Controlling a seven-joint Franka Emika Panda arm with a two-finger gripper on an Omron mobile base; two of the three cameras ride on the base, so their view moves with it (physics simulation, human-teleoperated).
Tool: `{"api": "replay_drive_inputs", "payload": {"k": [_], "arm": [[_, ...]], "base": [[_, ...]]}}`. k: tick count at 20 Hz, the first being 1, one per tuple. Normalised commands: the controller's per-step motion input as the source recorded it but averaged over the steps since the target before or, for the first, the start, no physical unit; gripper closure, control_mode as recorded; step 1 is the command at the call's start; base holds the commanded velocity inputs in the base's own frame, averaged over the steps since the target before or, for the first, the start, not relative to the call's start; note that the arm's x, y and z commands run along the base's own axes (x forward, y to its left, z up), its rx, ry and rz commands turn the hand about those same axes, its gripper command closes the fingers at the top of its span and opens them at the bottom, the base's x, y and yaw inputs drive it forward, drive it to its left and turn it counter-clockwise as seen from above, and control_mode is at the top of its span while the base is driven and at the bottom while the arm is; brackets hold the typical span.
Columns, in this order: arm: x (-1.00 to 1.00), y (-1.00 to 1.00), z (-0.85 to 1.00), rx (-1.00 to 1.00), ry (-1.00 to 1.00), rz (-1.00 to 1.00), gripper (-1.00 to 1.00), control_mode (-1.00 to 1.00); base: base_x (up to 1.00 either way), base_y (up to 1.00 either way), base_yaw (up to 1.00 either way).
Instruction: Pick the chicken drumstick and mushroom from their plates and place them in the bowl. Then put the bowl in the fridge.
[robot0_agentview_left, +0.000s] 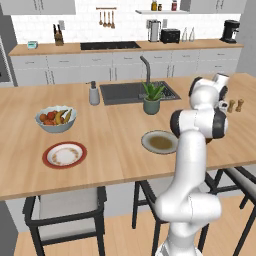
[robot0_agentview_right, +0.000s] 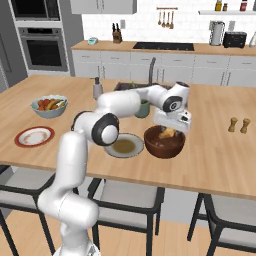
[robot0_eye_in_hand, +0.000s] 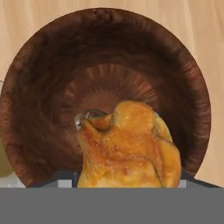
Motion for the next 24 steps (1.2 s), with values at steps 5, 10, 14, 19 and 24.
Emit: {"api": "replay_drive_inputs", "payload": {"k": [5,10,14,19,24], "arm": [[0.07,0.15,-0.78,0.0,0.0,0.0,1.0,-1.0],[0.1,0.39,-0.8,0.0,0.0,0.0,-1.0,-1.0],[0.01,0.26,-0.04,0.0,0.0,0.0,-1.0,-1.0],[-0.08,0.45,0.0,0.0,0.0,-0.02,-1.0,-1.0],[-0.44,0.14,0.22,-0.01,-0.02,-0.19,-1.0,-1.0]], "base": [[0.0,0.0,0.0],[0.0,0.0,0.0],[0.0,0.0,0.0],[0.0,0.0,0.0],[0.0,0.0,0.0]]}}
